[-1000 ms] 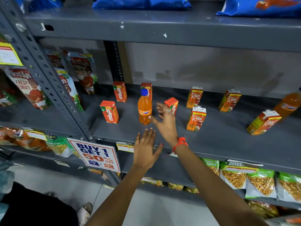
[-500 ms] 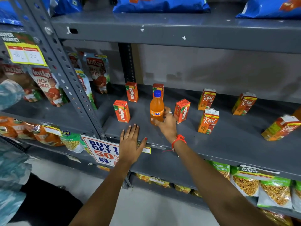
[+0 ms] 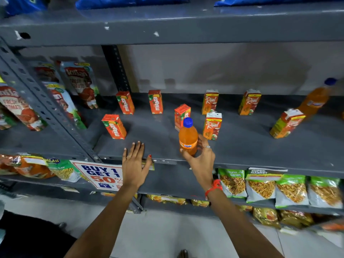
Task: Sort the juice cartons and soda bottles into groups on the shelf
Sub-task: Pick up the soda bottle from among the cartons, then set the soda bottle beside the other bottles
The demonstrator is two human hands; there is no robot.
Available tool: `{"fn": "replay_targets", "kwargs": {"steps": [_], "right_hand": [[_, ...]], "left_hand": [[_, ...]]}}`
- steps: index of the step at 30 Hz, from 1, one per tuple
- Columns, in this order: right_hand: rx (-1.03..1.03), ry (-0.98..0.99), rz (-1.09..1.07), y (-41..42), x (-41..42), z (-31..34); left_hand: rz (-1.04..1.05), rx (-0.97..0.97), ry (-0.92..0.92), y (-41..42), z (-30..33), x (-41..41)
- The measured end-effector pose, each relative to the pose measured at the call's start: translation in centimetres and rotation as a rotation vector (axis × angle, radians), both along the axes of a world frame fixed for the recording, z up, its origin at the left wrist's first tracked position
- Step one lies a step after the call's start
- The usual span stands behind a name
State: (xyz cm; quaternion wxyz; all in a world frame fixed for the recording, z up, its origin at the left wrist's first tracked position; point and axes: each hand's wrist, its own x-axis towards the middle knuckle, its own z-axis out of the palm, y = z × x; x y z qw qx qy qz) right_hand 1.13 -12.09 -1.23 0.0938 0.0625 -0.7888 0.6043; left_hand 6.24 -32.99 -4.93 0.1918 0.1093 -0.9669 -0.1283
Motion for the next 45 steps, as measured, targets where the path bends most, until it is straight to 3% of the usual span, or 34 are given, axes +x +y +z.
{"fn": "replay_targets", "kwargs": {"steps": [7,14,19,22,32,45], "right_hand": [[-0.064,-0.004,-0.310,9.5,-0.6,-0.2],[-0.063,-0.064,-0.551,21.7,-3.6,1.3],[-0.025,-0.081,-0.654,30.0,-6.1,2.4],[-0.026,-0.090,-0.697,33.3,-7.9,2.9],[0.026,-0.126,-0.576,35.8,-9.8,2.7],[0.002,-0.154,-0.371,36.1,-10.2,1.9]], "left_hand": [[-0.348,0.044,0.094,10.4,0.5,-1.7],[-0.544,0.012,-0.005,23.6,1.0,-5.4],[-0.436,-0.100,-0.142,30.3,1.7,-7.6],[-0.366,-0.125,-0.135,31.0,1.2,-7.7],[-0.320,-0.121,-0.051,31.3,0.9,-7.6],[-0.336,-0.116,-0.113,31.1,1.2,-7.3]]}}
